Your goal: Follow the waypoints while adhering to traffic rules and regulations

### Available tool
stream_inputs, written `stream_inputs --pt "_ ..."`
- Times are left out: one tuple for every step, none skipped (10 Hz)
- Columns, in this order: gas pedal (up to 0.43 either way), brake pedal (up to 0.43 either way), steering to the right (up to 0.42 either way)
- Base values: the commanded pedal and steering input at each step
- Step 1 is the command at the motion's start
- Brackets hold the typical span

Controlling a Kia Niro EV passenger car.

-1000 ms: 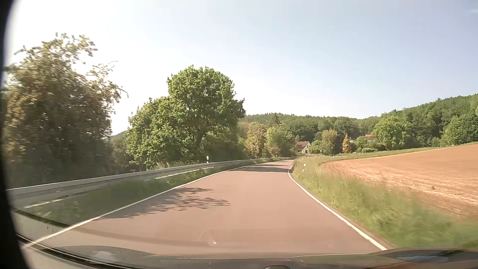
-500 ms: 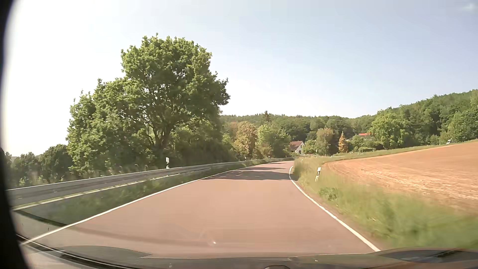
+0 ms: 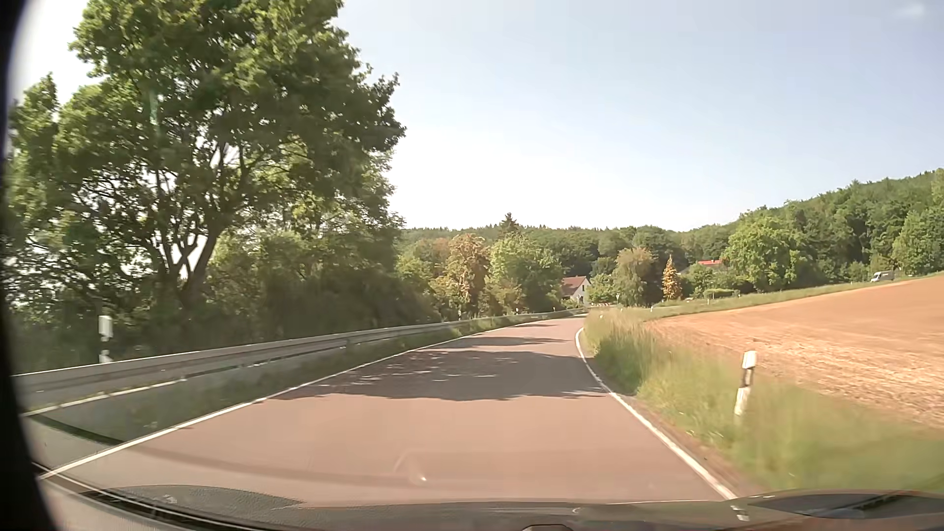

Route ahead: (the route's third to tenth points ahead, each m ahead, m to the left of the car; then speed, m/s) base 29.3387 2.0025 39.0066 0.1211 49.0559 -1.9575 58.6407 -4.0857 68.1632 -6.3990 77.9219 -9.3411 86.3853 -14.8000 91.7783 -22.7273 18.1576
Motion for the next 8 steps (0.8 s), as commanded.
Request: stream_inputs --pt "0.130 0.000 0.023" --pt "0.110 0.000 0.022" --pt "0.110 0.000 0.022" --pt "0.087 0.000 0.022" --pt "0.079 0.000 0.021" --pt "0.067 0.000 0.019" --pt "0.067 0.000 0.016" --pt "0.067 0.000 0.017"
